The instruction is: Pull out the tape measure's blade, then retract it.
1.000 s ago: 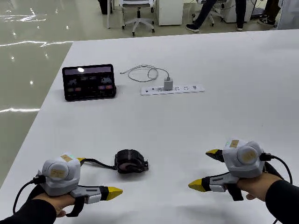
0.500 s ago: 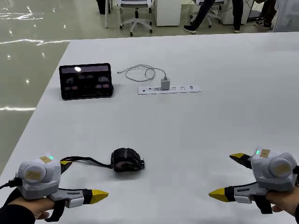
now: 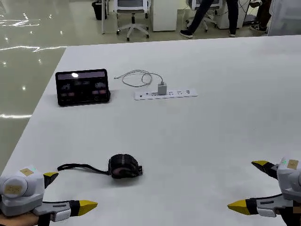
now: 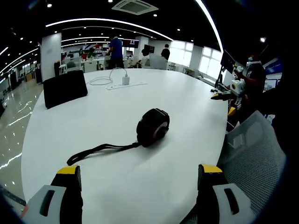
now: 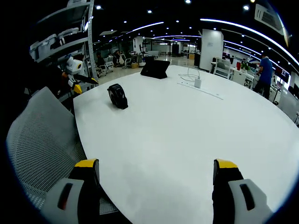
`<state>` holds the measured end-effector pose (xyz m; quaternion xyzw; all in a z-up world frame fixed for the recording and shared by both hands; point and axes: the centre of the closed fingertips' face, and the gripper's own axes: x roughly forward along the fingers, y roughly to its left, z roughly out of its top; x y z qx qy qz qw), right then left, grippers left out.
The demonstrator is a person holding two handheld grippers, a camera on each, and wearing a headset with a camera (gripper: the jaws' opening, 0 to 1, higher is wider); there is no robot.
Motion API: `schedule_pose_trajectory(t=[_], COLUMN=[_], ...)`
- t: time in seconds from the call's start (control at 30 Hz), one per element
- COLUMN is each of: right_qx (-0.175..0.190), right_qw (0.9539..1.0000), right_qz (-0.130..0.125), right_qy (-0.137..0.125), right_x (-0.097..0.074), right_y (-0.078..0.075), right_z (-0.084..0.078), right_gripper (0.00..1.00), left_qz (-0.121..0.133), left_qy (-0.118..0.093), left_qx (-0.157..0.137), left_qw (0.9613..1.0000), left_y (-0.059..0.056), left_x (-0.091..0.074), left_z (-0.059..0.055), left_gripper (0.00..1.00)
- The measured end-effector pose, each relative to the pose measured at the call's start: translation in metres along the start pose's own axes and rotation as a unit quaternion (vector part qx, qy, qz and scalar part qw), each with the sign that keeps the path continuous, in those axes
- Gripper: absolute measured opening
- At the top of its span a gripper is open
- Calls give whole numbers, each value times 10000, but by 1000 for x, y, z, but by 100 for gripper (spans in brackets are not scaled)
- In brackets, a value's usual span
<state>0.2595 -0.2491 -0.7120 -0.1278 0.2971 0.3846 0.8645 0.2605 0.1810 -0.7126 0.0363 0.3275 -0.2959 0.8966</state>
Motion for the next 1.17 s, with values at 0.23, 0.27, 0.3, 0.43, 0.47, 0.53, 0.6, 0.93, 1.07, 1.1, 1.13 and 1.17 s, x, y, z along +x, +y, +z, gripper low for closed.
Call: schedule_pose_trajectory(t=[0.23,0.27,0.3,0.43,0.47,0.53,0.6,0.93,1.07,1.1,1.13,1.17], right_qx=[155,172,196,192,189,185,183,199,244,254,268,273], right_qw=[9998,9997,9996,9996,9996,9997,9997,9998,9997,9996,9996,9996], right_qz=[-149,-162,-185,-181,-162,-127,-108,-44,-12,-17,-27,-40], right_qy=[0,19,26,63,90,99,103,86,79,83,75,72], right_x=[-18,-19,-20,-22,-21,-20,-19,-18,-18,-18,-18,-18], right_y=[-2,-4,-7,-8,-6,-4,-3,-1,1,1,0,-1], right_z=[-10,-12,-14,-16,-17,-17,-17,-16,-16,-16,-16,-17], right_gripper=[100,100,100,100,100,100,100,100,100,100,100,100], left_qz=[43,27,40,149,143,109,56,49,37,32,45,33], left_qy=[-47,-20,6,54,50,16,29,-25,-1,1,1,3], left_qx=[43,34,53,53,35,-38,-73,-63,-34,-49,-35,-40], left_qw=[10000,10000,10000,9999,9999,9999,10000,10000,10000,10000,10000,10000], left_y=[1,1,1,7,7,6,4,2,2,2,2,2], left_x=[-6,-6,-6,-5,-6,-7,-8,-9,-10,-10,-10,-10], left_z=[3,2,1,-3,-4,-3,-3,3,3,3,4,4], left_gripper=[100,100,100,100,100,100,100,100,100,100,100,100])
